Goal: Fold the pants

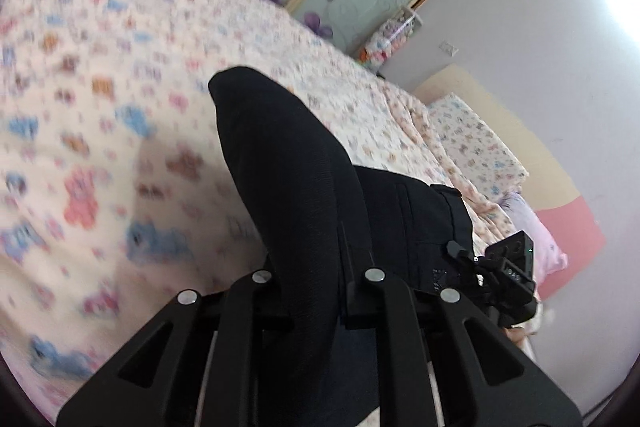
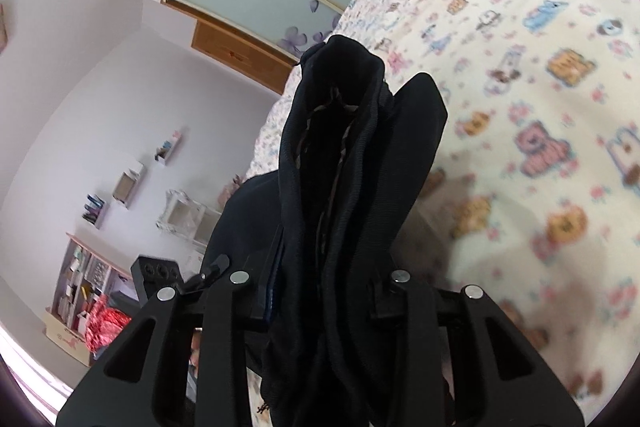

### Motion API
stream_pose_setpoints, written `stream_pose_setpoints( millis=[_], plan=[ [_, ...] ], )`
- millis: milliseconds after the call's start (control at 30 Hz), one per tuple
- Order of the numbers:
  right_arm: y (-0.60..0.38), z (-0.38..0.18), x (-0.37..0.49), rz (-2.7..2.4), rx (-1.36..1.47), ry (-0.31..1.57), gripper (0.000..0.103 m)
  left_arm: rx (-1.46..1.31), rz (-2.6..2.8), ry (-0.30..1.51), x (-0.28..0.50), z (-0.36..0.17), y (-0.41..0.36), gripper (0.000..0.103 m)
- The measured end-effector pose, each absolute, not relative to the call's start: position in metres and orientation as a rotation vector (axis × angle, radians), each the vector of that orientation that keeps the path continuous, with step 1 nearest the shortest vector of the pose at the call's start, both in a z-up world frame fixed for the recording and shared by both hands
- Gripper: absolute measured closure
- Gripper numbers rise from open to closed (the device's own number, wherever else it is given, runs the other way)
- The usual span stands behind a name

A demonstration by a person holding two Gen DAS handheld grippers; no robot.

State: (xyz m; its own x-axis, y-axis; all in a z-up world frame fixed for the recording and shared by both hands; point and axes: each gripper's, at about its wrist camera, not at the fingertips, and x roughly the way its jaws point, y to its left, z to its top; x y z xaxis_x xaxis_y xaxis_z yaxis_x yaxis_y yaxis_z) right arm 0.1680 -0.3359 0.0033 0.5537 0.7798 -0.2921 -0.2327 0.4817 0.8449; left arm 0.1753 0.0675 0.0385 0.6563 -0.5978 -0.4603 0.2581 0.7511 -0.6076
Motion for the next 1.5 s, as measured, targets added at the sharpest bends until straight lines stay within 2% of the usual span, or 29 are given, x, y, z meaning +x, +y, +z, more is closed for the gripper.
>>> stream_pose_setpoints(
  millis=[333, 467, 567, 667, 733, 767, 800, 867, 900, 1067, 1100, 1167, 1267, 1367, 1500],
  plan=[
    [-0.336, 0.019, 0.215, 0.682, 0.847, 0.583, 0.071, -0.455, -0.439, 0.594, 0.216, 0.054, 0.062, 0.090],
    [-0.339, -0.022, 0.242, 0.578, 0.854, 0.681, 0.071, -0.434, -0.386, 0.670, 0.246, 0.019, 0.061, 0.090],
    [-0.349, -0.053, 0.252, 0.535, 0.924, 0.736, 0.071, -0.428, -0.329, 0.735, 0.261, -0.013, 0.065, 0.082],
    [-0.346, -0.048, 0.253, 0.529, 0.894, 0.736, 0.071, -0.450, -0.336, 0.731, 0.262, -0.018, 0.069, 0.079],
    [-0.346, -0.047, 0.253, 0.507, 0.893, 0.748, 0.066, -0.440, -0.316, 0.728, 0.261, -0.018, 0.069, 0.071],
    [-0.346, -0.047, 0.252, 0.493, 0.894, 0.755, 0.053, -0.446, -0.304, 0.728, 0.261, -0.018, 0.071, 0.060],
    [-0.348, -0.046, 0.249, 0.454, 0.885, 0.768, 0.047, -0.455, -0.282, 0.725, 0.258, -0.018, 0.074, 0.041],
    [-0.352, -0.043, 0.240, 0.415, 0.872, 0.761, 0.033, -0.504, -0.214, 0.690, 0.247, -0.015, 0.087, 0.016],
    [-0.357, -0.039, 0.234, 0.383, 0.874, 0.751, 0.030, -0.547, -0.173, 0.653, 0.238, -0.011, 0.099, 0.012],
    [-0.392, -0.012, 0.191, 0.220, 0.911, 0.601, 0.027, -0.676, -0.141, 0.562, 0.200, 0.015, 0.136, 0.006],
    [-0.392, -0.004, 0.184, 0.254, 0.908, 0.586, 0.027, -0.712, -0.213, 0.554, 0.193, 0.021, 0.138, 0.003],
    [-0.384, 0.009, 0.175, 0.361, 0.895, 0.598, 0.025, -0.738, -0.355, 0.564, 0.188, 0.029, 0.132, 0.002],
    [-0.358, 0.025, 0.161, 0.503, 0.843, 0.621, 0.017, -0.654, -0.487, 0.627, 0.186, 0.036, 0.102, 0.002],
    [-0.334, 0.021, 0.150, 0.530, 0.817, 0.649, 0.017, -0.542, -0.518, 0.684, 0.187, 0.031, 0.071, 0.002],
    [-0.316, 0.012, 0.154, 0.564, 0.808, 0.715, 0.017, -0.532, -0.571, 0.747, 0.192, 0.018, 0.049, 0.002]
  ],
)
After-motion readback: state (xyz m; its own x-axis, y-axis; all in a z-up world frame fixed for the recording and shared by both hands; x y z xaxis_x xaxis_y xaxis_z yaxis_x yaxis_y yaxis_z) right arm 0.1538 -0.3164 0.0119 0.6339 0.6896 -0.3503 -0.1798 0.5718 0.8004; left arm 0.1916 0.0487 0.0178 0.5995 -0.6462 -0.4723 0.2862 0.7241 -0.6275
